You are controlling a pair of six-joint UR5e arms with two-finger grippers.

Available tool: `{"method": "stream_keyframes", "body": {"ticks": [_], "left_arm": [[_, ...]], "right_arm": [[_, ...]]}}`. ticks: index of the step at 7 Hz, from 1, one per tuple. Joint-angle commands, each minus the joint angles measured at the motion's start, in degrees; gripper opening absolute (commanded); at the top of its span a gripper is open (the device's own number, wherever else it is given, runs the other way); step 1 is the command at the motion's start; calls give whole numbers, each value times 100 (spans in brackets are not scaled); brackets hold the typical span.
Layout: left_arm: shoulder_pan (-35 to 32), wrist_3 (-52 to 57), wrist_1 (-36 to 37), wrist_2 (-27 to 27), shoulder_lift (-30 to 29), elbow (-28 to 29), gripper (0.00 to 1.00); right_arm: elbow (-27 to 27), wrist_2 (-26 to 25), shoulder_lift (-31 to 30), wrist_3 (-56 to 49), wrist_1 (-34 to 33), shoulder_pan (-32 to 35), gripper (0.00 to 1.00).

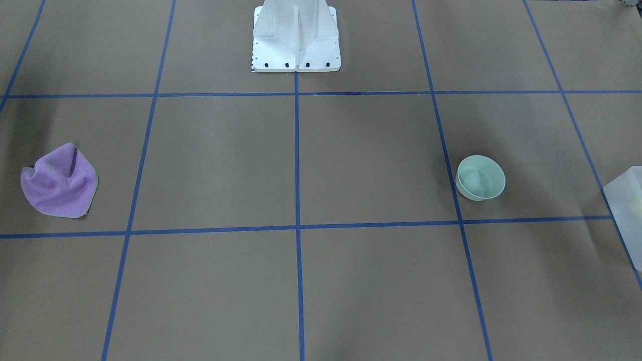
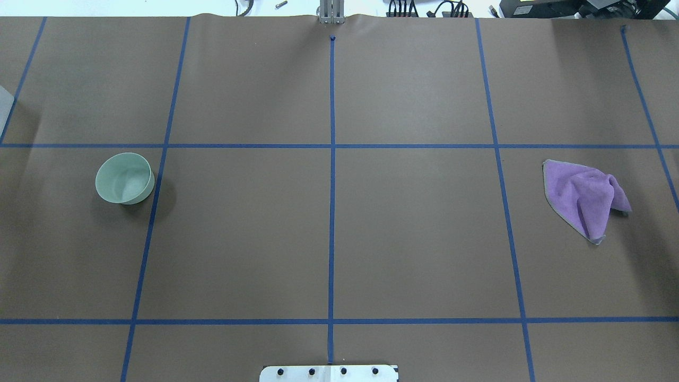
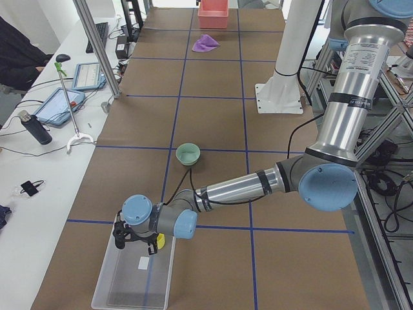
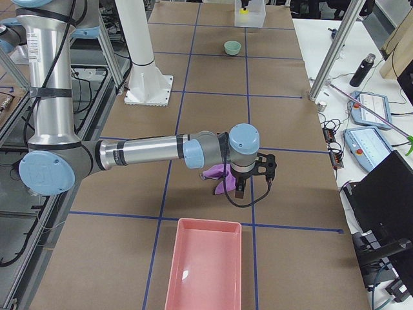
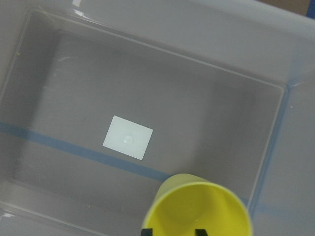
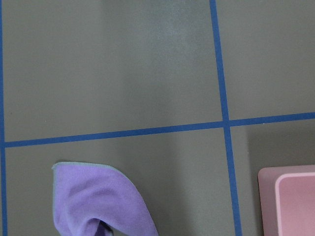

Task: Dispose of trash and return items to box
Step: 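Carry the yellow cup with the left gripper and drop it into the clear bin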

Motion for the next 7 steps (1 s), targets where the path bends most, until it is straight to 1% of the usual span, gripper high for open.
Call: {"method": "stream_keyframes", "body": {"ticks": [1,2,3,4,5,6,7], "left_arm": [[-61,-74,203,-17,-4,-624,98],[-139,-75,1102,-26,-134,-1281,98],[-149,-101,2042,-26,-301,-2071,98],[-53,-936,2287,-43,-320,-2688,98],[478,-2102,2141,-35,-277,-3225,98],[954,-2879,2122,0,-250,-3596,98],[1115,-3226,2122,9,-250,-3826,98]], "right_arm": [[-6,0,9,0,0,0,100],[-6,-17,0,0,9,0,100],[2,-61,-9,-9,9,0,100],[3,-105,-17,-26,17,-44,100],[133,-105,-35,-18,18,-314,100],[282,-123,-52,-9,18,-743,100],[301,-340,-53,87,18,-1165,100]]}}
